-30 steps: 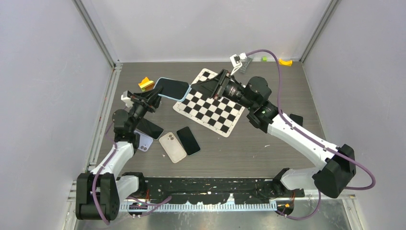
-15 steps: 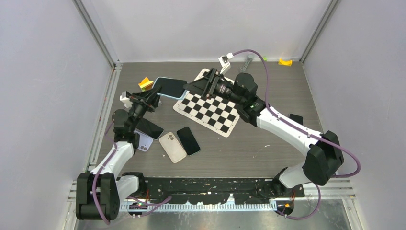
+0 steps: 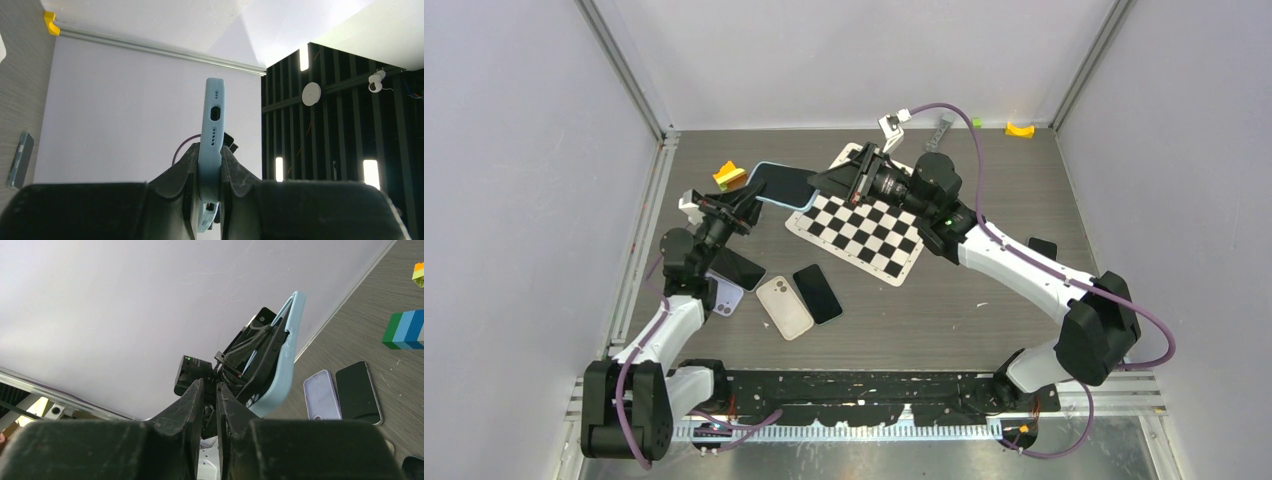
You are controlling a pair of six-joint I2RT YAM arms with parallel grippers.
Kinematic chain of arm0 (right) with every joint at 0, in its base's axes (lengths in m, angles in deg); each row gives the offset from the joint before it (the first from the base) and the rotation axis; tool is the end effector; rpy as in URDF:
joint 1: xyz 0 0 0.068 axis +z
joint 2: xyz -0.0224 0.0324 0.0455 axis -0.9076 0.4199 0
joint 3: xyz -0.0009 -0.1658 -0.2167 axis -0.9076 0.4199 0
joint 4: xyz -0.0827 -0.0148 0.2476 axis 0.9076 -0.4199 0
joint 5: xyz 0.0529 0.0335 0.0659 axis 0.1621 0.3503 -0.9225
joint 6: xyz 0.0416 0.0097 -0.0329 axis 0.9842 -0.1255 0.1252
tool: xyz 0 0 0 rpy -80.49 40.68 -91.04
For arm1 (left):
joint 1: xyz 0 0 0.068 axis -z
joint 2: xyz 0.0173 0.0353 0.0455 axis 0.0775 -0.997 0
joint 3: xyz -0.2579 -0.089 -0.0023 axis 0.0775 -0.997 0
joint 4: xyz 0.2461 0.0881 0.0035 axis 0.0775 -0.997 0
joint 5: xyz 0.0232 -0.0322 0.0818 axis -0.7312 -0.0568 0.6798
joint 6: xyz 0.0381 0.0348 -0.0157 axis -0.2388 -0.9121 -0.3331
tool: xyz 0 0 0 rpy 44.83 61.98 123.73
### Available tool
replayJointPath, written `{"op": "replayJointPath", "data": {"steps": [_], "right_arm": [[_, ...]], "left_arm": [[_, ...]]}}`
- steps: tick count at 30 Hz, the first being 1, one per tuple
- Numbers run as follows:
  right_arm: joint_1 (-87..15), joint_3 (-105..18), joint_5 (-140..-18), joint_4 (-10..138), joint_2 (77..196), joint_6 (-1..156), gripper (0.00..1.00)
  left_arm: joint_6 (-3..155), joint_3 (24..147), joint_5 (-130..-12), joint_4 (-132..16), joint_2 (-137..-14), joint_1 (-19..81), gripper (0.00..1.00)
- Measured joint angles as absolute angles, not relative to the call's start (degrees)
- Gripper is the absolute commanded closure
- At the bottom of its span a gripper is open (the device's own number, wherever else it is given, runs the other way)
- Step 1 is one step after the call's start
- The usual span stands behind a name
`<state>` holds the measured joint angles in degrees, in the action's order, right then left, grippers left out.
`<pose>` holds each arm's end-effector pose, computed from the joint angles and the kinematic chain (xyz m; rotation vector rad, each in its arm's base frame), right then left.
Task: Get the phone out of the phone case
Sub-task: Remove the phone case from the phone.
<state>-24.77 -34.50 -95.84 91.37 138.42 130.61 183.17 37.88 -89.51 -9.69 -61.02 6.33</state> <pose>0.2535 0.2354 0.3816 -0.1407 1.6544 1.7006 0.2253 -0.0233 0.2737 -1.1215 1.2659 -1.9993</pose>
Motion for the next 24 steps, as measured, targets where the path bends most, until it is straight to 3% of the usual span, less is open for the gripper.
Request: {"op": "replayJointPath", "data": {"steps": [3, 8, 12, 20, 24], "right_arm": [[-24.8, -34.5, -96.2, 92.3, 138.4, 130.8, 0.77], [-24.8, -34.5, -96.2, 91.9, 138.4, 130.9, 0.54], [-24.8, -34.3, -96.2, 92.5, 138.4, 131.1, 0.48], [-24.8, -33.5, -96.3, 95.0, 138.9, 131.7, 0.48], [-24.8, -33.5, -96.8, 97.8, 139.6, 132.5, 0.6]], "left_arm": [[183.2, 37.9, -89.9, -9.6, -61.0, 6.6, 1.0], [183.2, 37.9, -90.0, -9.5, -61.0, 6.6, 1.0], [182.7, 37.9, -89.4, -9.5, -61.0, 6.6, 1.0], [182.4, 38.3, -87.5, -8.6, -62.3, 7.6, 1.0], [182.3, 39.6, -87.0, -8.4, -63.1, 8.0, 1.0]]}}
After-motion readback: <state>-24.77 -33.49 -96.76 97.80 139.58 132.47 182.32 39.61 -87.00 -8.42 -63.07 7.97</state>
